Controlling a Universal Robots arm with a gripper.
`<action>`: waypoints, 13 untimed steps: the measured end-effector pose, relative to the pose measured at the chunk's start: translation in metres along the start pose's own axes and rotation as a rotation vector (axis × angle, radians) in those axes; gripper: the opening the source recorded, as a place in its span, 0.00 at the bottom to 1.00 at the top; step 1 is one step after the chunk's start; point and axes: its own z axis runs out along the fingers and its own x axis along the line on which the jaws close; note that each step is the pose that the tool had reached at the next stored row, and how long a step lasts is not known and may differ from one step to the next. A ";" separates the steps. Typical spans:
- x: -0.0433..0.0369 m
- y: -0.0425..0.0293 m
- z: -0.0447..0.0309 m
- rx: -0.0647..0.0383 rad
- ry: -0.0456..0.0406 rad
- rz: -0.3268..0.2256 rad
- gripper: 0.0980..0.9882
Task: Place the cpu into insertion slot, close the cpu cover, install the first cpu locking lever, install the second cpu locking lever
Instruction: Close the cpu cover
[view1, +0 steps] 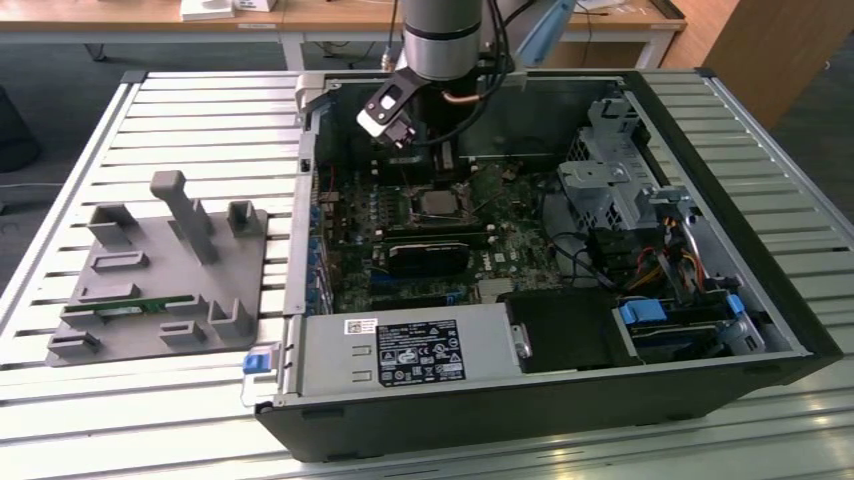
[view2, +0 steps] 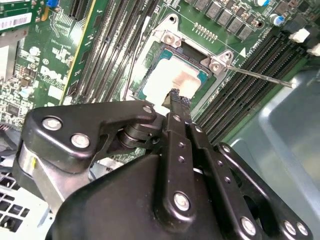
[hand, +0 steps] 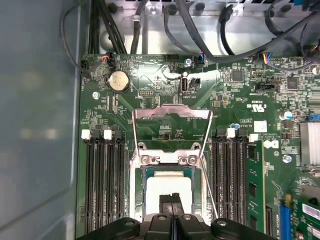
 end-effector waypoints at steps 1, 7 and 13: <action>0.0000 0.0002 -0.0024 0.000 0.0000 0.000 0.01; -0.0011 0.0007 -0.0098 0.000 0.0025 0.000 0.01; -0.0090 0.0008 -0.0098 0.000 0.0030 0.000 0.01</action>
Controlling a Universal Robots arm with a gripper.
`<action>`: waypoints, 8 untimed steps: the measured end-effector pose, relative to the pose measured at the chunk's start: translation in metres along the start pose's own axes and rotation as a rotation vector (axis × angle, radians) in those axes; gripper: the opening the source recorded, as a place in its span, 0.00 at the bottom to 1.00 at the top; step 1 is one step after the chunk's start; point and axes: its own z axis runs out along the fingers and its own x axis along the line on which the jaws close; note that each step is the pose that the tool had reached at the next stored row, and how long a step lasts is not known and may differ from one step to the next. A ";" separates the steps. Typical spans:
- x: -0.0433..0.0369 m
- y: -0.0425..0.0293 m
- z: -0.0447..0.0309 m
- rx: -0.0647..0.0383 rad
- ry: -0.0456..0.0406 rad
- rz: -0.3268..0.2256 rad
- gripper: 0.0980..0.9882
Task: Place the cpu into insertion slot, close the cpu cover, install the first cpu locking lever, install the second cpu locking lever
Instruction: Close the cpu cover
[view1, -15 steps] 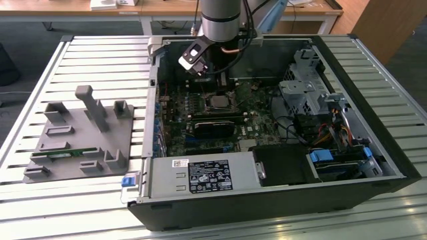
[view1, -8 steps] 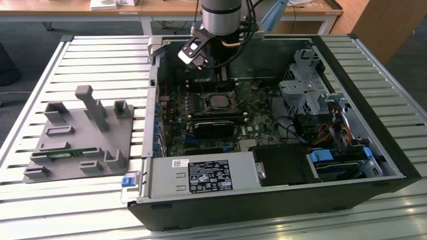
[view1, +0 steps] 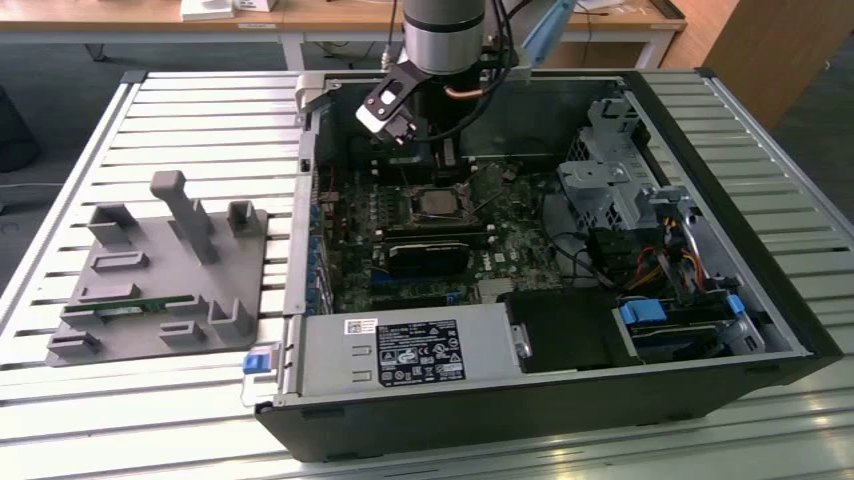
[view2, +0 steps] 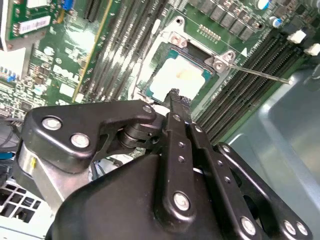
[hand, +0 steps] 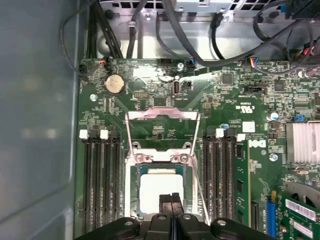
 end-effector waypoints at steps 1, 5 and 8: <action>-0.0010 0.0000 -0.0002 0.000 0.0007 0.000 0.01; -0.0017 0.0005 -0.0059 0.004 0.0014 0.000 0.01; -0.0018 0.0011 -0.0130 0.005 0.0013 0.000 0.01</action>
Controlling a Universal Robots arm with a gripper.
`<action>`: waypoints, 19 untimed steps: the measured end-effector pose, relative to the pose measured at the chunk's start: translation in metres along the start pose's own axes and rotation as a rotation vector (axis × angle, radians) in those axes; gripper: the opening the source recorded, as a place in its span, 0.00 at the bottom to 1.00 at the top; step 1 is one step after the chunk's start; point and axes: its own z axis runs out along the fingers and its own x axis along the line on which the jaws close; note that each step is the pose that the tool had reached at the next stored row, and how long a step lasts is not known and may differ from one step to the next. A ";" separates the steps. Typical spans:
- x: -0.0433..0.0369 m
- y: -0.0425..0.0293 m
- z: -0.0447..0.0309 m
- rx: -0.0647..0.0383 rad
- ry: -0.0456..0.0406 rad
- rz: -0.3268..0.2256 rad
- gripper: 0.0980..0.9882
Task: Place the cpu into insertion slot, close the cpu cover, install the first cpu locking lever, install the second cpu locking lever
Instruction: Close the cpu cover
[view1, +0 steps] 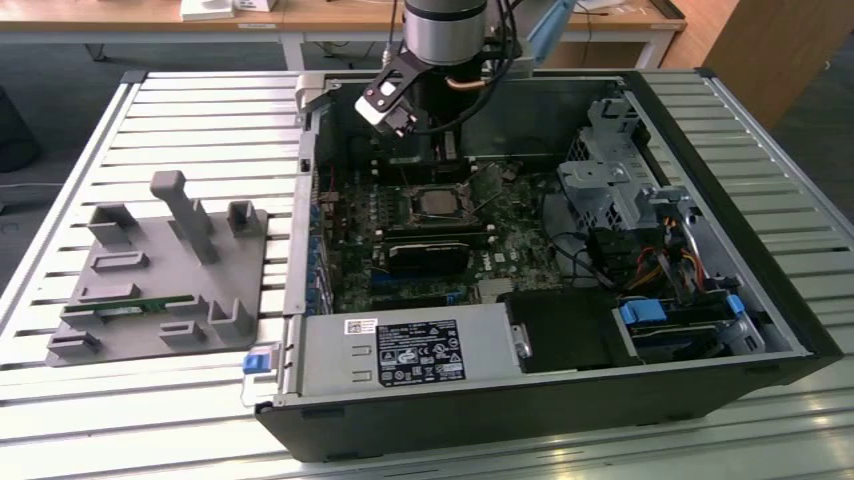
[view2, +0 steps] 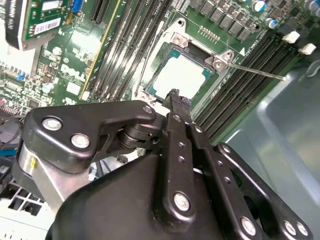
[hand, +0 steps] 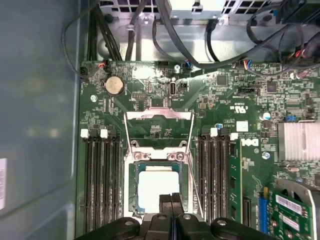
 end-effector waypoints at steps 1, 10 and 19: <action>-0.0002 0.0001 -0.0012 0.000 0.0001 0.000 0.01; -0.0020 0.0073 -0.0008 0.007 0.0014 0.000 0.01; -0.0020 0.0092 -0.0123 0.010 0.0015 0.000 0.01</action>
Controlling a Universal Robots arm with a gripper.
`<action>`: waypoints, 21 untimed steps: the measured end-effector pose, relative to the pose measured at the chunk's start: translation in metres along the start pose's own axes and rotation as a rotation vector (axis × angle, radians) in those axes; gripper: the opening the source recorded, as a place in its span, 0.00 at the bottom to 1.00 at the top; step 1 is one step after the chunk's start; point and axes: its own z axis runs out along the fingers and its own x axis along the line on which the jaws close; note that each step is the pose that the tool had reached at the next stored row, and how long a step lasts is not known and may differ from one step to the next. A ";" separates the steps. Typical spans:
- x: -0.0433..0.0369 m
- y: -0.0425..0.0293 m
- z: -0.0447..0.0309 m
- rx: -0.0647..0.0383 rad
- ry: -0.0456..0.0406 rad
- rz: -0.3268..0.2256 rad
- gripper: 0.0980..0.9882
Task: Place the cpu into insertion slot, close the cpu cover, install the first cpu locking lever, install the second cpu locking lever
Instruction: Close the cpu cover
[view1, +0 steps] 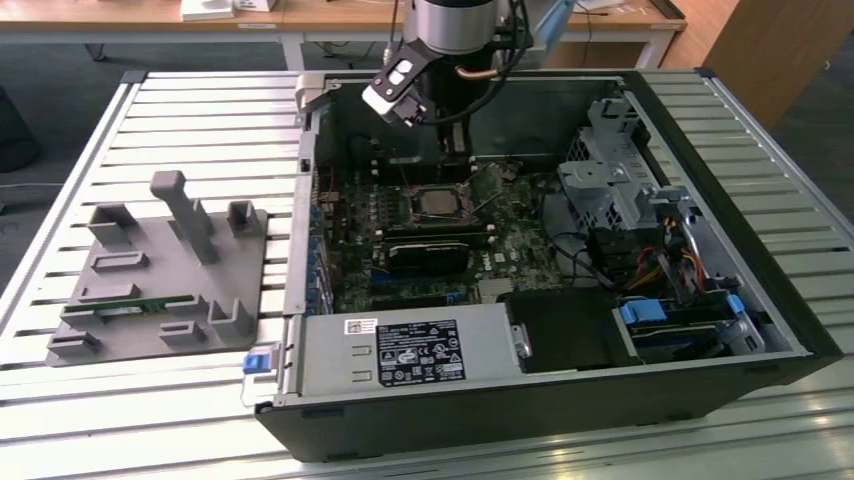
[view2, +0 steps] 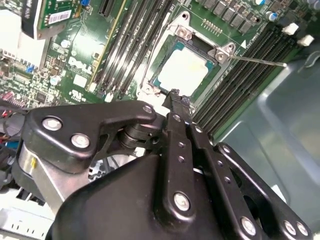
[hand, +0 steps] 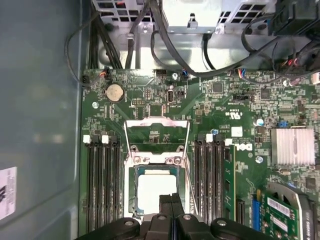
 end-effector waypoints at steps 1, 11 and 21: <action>0.0000 0.0001 -0.0020 0.000 -0.0002 0.000 0.01; 0.0000 0.0053 -0.0027 0.001 0.0016 0.000 0.01; 0.0001 0.0085 -0.0025 0.001 0.0015 0.000 0.01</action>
